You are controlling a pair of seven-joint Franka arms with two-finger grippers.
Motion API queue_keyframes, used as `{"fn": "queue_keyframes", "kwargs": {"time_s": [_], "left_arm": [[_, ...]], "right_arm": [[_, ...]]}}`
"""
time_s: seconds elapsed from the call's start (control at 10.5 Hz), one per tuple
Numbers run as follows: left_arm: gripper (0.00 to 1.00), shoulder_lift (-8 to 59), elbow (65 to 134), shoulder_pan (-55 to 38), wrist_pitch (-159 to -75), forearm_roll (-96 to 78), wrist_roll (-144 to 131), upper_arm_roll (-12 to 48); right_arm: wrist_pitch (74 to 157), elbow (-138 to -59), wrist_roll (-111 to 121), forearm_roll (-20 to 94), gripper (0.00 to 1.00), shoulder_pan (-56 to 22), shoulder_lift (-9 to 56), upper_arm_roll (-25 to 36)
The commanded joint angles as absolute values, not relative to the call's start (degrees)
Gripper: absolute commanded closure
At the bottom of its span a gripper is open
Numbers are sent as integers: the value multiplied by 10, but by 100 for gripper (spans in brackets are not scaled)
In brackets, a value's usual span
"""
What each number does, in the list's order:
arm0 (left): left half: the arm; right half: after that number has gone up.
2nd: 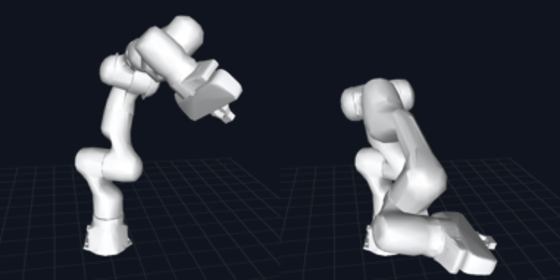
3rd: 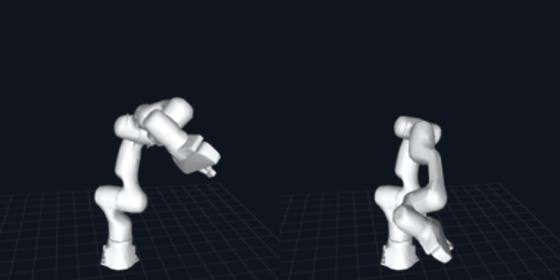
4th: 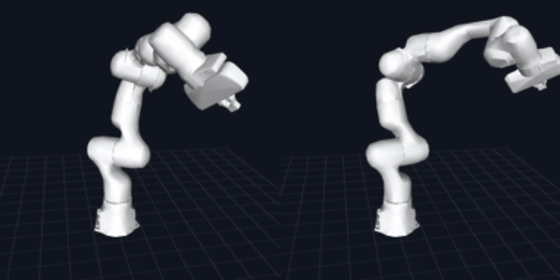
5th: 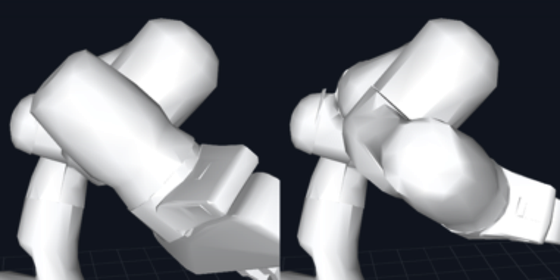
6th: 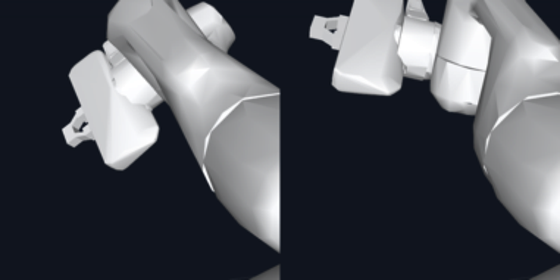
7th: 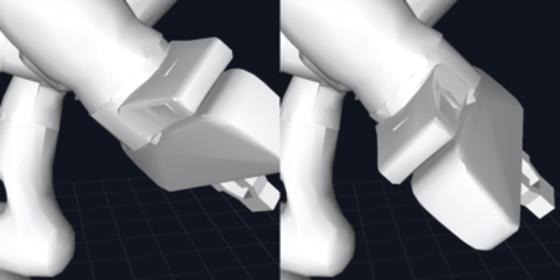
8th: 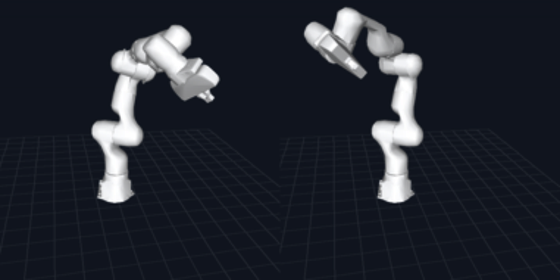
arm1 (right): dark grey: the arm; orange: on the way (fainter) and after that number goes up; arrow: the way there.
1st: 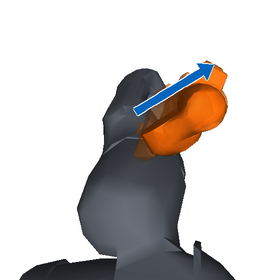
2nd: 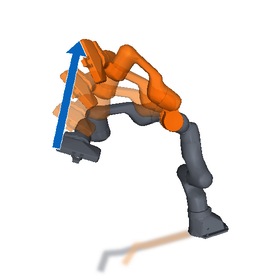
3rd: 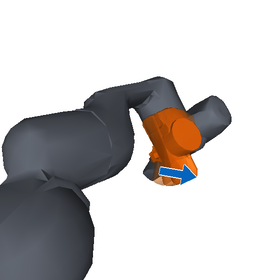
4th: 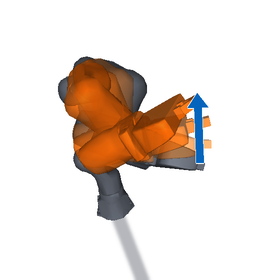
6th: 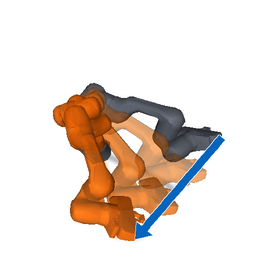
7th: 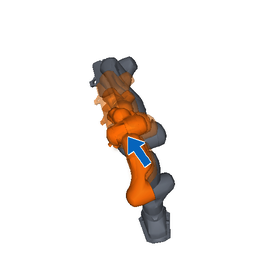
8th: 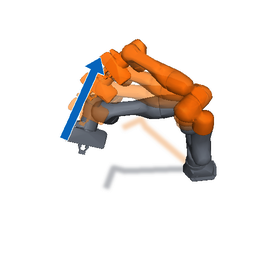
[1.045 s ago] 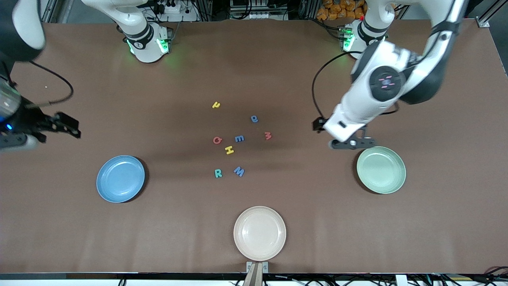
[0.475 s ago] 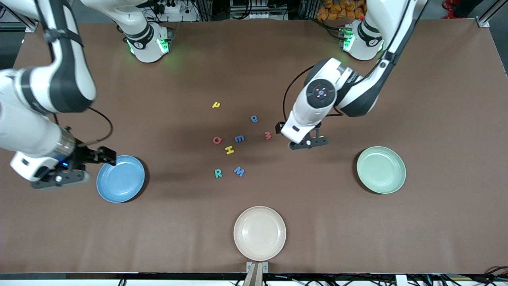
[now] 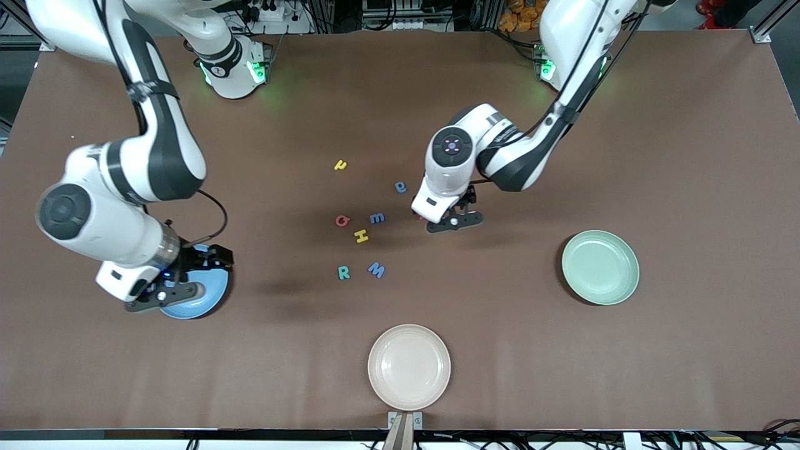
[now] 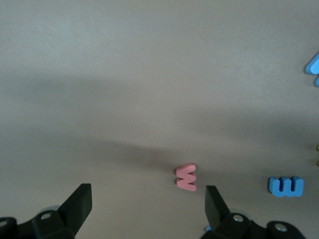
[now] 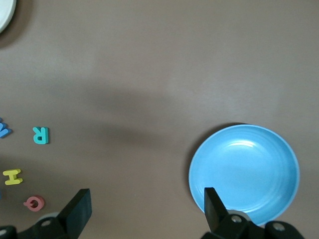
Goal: Sort uppercase to blue plate, lowercase to green plate
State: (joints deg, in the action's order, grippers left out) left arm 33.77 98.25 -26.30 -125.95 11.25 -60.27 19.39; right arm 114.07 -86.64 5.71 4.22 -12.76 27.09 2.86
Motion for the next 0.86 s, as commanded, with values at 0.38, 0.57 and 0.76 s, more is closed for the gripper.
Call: {"fn": "queue_keyframes", "kwargs": {"time_s": [0.38, 0.57, 0.76], "left_arm": [[6, 390, 959, -270, -1309, 142, -664, 190], [6, 402, 962, -278, -1331, 142, -694, 190], [7, 410, 964, -288, -1345, 142, -709, 190]], "right_arm": [[1159, -855, 52, 56, 0, -149, 308, 31], [1149, -860, 52, 56, 0, -149, 312, 31], [1160, -860, 52, 56, 0, -160, 331, 31]]}}
